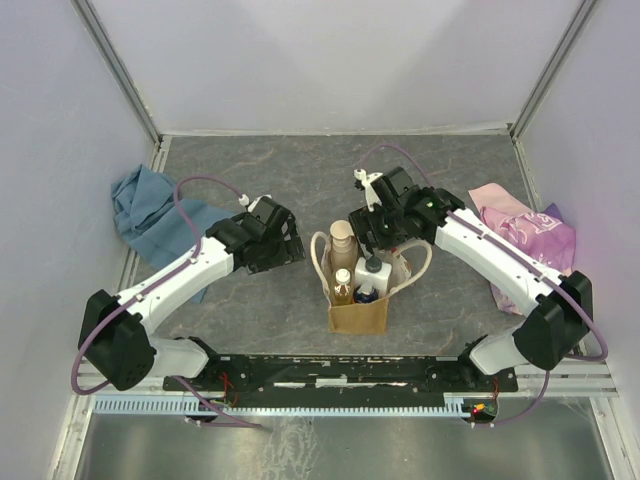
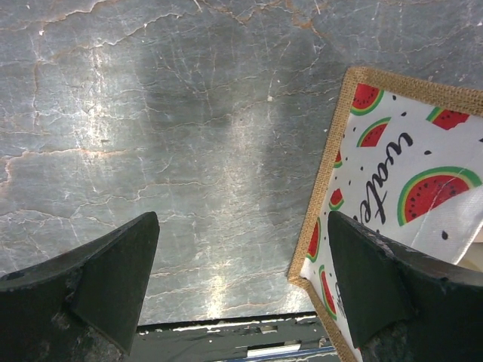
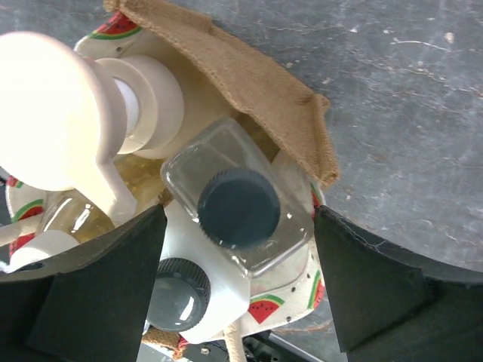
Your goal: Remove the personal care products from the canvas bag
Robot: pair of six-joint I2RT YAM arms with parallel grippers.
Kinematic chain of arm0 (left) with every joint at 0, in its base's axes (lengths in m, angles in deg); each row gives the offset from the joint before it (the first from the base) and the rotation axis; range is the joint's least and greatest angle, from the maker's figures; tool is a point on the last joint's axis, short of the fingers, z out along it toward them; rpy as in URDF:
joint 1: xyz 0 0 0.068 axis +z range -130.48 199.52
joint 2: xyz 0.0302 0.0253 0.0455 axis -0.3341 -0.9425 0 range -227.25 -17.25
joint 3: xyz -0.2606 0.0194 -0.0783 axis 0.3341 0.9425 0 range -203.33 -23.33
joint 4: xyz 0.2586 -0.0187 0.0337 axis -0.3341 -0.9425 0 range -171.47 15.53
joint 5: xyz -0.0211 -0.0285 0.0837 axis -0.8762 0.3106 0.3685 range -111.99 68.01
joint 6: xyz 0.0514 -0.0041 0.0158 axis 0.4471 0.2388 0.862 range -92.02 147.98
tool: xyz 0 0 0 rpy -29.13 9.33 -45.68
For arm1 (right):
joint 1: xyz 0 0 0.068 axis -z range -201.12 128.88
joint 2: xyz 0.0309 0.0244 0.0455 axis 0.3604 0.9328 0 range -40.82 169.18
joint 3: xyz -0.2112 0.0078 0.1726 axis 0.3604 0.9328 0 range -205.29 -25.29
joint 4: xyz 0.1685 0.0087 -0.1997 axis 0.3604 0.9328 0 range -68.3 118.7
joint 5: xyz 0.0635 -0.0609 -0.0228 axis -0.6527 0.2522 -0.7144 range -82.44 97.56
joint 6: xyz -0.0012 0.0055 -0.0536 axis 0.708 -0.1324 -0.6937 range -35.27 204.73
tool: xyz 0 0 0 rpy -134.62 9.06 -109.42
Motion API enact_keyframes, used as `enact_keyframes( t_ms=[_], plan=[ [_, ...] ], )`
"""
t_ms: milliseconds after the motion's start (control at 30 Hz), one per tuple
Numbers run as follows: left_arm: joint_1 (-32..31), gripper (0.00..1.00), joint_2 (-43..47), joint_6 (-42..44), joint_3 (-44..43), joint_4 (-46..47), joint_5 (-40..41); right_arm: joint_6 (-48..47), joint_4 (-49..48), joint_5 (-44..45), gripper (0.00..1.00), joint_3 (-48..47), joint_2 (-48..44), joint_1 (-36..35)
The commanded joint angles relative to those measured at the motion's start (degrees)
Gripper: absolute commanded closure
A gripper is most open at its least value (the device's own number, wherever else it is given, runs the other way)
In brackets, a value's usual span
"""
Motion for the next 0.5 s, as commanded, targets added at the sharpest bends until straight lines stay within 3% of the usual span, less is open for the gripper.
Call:
enact_keyframes(
  t_ms=[0, 467],
  plan=[
    [-0.32, 0.02, 1.19, -2.81, 0.82, 0.53, 0.04, -1.38, -3.48, -9.76, 0.16, 0.34, 1.16, -0.24],
    [-0.33, 0.02, 0.62, -2.97, 1.85, 0.53, -0.36, -4.24, -1.73, -7.49, 0.16, 1.44, 3.98, -0.31]
  ],
)
